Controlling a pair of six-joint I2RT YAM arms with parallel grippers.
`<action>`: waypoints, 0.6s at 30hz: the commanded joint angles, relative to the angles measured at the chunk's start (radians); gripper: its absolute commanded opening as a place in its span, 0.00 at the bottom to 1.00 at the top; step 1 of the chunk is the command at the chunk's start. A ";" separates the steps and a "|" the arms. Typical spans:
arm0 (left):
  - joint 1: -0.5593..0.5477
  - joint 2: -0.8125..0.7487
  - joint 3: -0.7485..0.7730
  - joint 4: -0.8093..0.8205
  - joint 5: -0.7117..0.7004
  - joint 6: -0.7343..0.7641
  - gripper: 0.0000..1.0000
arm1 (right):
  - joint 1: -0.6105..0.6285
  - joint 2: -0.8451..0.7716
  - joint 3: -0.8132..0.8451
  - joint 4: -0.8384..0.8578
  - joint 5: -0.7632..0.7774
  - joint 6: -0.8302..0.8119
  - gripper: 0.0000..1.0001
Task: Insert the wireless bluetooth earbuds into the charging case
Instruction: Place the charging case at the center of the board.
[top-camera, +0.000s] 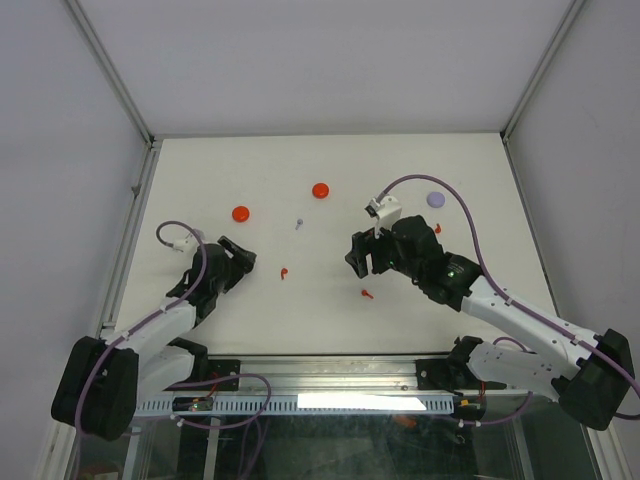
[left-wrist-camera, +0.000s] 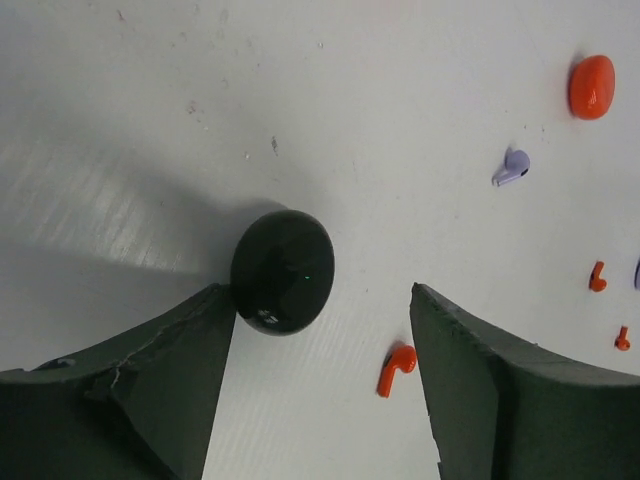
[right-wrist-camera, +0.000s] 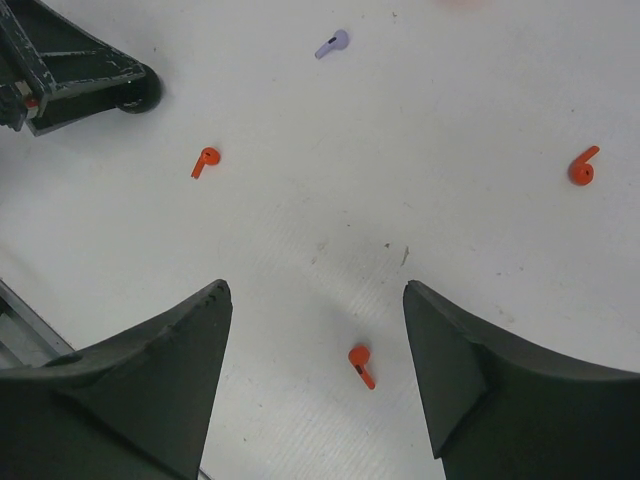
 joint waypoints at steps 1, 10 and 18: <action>0.010 -0.056 0.101 -0.201 -0.053 0.050 0.75 | -0.002 -0.026 0.006 0.029 0.022 -0.013 0.73; 0.011 -0.161 0.293 -0.464 -0.072 0.241 0.99 | -0.002 -0.022 0.011 0.029 0.015 -0.008 0.73; 0.011 -0.014 0.505 -0.512 -0.199 0.301 0.99 | -0.002 -0.020 0.012 0.028 0.016 -0.010 0.73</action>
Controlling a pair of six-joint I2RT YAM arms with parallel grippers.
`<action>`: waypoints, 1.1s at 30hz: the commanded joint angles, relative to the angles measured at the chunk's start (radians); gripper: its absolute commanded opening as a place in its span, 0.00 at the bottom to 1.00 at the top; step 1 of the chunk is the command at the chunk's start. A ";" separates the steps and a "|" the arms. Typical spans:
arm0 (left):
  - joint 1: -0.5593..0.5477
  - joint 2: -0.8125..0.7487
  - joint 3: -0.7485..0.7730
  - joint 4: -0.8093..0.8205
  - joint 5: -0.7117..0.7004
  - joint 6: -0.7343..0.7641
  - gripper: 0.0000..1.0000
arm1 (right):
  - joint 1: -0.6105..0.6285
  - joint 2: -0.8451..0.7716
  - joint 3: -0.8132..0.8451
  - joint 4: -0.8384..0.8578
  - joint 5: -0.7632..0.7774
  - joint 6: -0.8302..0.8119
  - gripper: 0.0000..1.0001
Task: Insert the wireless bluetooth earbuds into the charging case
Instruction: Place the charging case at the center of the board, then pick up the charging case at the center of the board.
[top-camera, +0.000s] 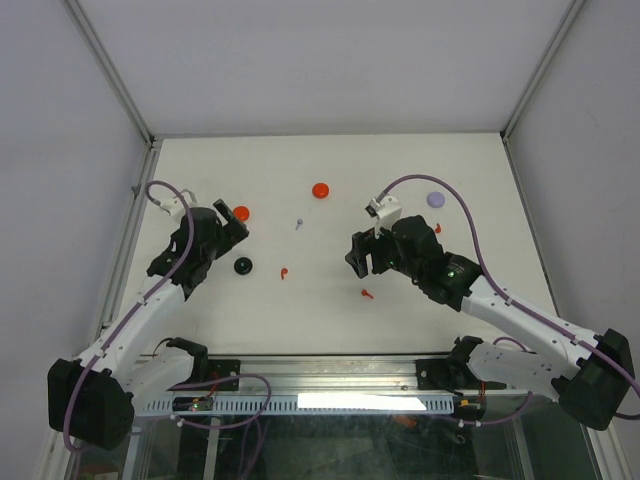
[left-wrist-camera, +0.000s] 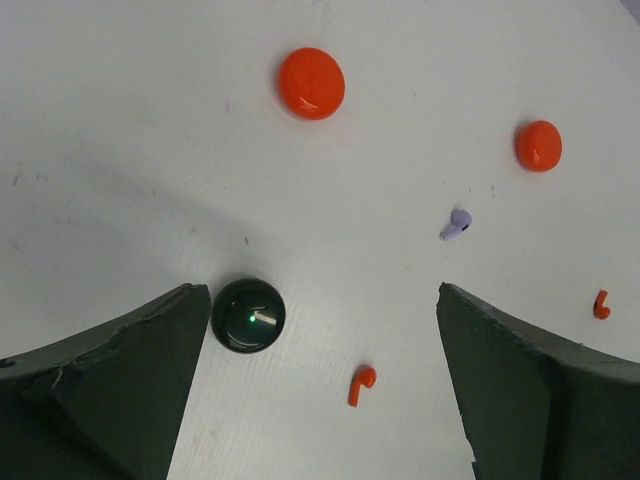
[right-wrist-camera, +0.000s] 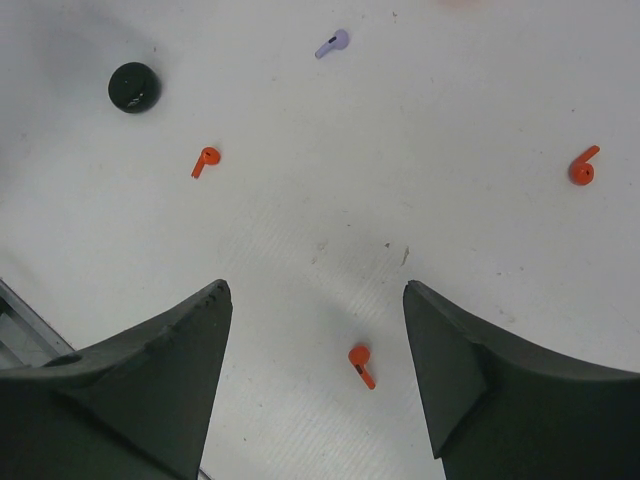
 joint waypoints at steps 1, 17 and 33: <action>0.010 0.129 0.161 -0.019 -0.077 0.101 0.99 | -0.002 -0.020 0.012 0.027 0.016 -0.010 0.73; 0.050 0.758 0.538 -0.003 -0.084 0.152 0.99 | -0.002 -0.017 0.006 0.015 0.035 -0.026 0.73; 0.097 1.044 0.719 -0.034 -0.096 0.141 0.84 | -0.002 -0.021 -0.003 0.019 0.043 -0.030 0.74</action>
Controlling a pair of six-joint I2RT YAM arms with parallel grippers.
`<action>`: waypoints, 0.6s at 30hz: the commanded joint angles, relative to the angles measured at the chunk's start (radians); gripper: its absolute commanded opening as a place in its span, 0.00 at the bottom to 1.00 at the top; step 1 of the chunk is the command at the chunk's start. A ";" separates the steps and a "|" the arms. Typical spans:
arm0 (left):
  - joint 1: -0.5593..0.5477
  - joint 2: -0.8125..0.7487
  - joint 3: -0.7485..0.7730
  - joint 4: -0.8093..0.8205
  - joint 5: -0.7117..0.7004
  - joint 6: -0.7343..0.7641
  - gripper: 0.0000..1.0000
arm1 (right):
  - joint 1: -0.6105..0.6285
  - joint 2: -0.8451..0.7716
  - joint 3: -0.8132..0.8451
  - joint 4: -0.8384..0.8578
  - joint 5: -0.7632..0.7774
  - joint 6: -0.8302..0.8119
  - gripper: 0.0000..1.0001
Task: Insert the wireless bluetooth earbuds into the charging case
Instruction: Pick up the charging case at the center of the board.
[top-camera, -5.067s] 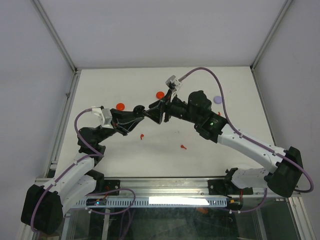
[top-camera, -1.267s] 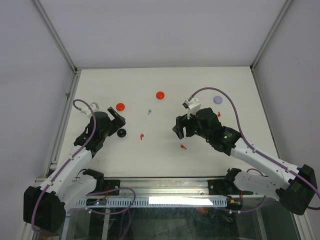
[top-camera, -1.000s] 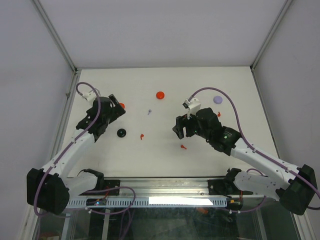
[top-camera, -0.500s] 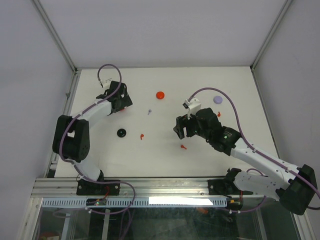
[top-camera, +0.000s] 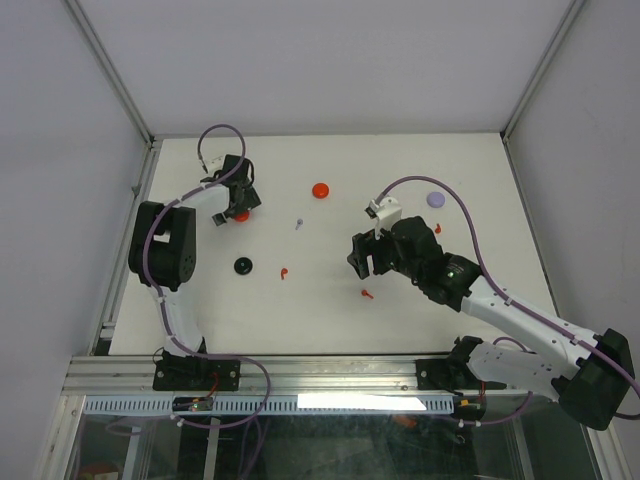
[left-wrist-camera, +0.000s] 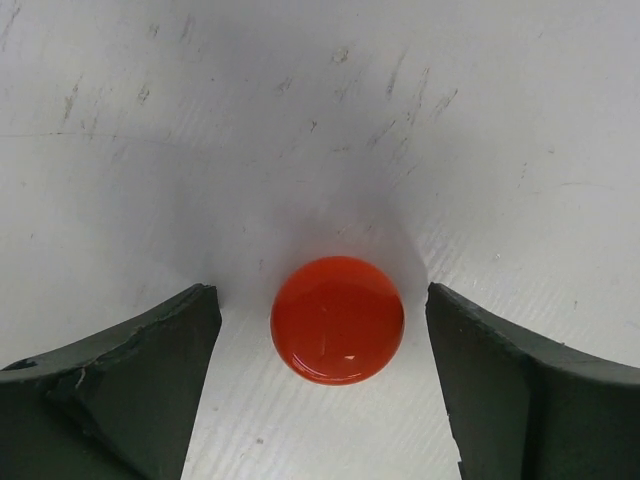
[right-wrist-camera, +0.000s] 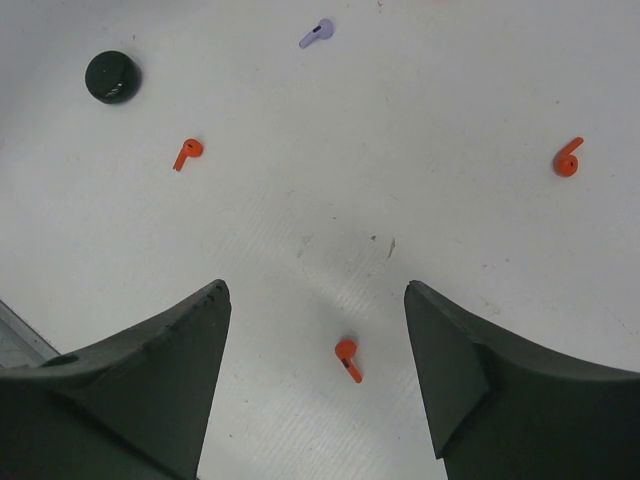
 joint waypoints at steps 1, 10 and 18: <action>0.002 0.015 0.050 -0.007 -0.016 -0.003 0.82 | -0.002 -0.022 0.001 0.034 0.021 -0.012 0.74; 0.002 -0.023 0.016 -0.015 0.011 0.011 0.55 | -0.003 -0.027 0.005 0.031 0.013 -0.009 0.74; -0.002 -0.122 -0.046 -0.014 0.083 0.084 0.42 | -0.002 -0.042 0.013 0.020 -0.003 0.011 0.74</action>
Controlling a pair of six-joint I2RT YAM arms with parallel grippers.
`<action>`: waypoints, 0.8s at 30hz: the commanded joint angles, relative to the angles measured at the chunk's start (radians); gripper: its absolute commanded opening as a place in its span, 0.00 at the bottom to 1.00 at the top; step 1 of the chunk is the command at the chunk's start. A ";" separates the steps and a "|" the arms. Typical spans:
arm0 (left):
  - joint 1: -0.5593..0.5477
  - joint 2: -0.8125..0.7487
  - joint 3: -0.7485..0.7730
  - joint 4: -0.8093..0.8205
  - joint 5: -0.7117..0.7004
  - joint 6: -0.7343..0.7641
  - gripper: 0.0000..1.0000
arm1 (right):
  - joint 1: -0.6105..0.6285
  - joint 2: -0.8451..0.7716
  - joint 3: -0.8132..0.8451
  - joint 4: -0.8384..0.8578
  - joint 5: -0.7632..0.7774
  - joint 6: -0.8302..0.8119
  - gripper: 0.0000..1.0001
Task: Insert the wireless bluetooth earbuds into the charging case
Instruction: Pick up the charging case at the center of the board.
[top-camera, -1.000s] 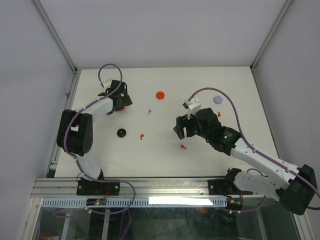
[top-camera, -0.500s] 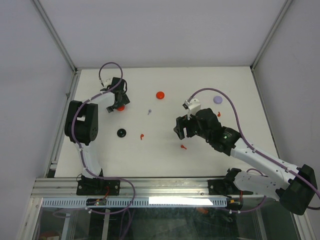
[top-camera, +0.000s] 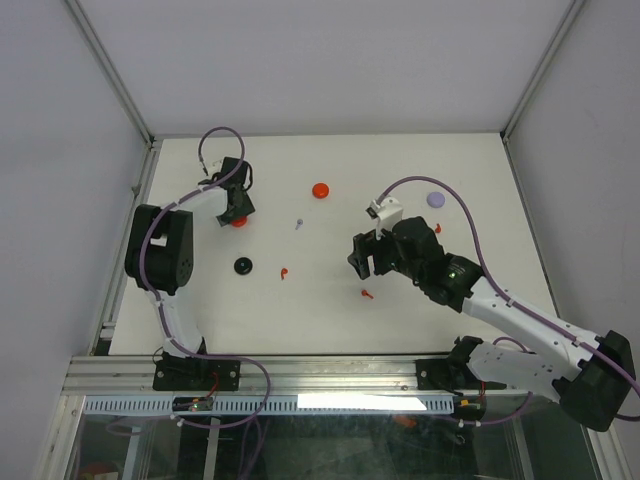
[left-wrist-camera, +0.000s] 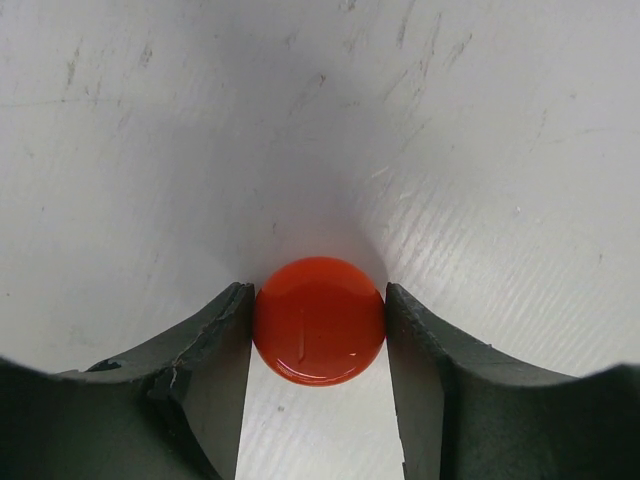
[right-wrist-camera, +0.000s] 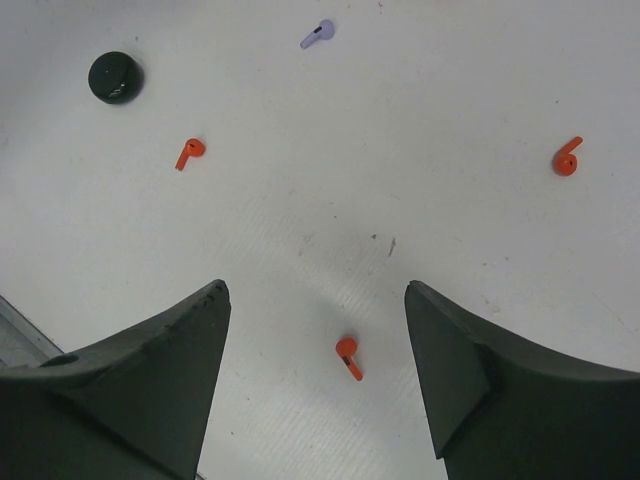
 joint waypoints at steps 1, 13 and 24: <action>-0.003 -0.120 -0.037 0.014 0.077 0.067 0.42 | -0.002 -0.033 0.013 0.025 -0.009 0.014 0.74; -0.183 -0.452 -0.186 0.065 0.142 0.332 0.42 | -0.088 -0.010 0.010 0.093 -0.233 0.085 0.74; -0.402 -0.736 -0.343 0.206 0.234 0.561 0.42 | -0.161 0.024 0.014 0.202 -0.420 0.212 0.73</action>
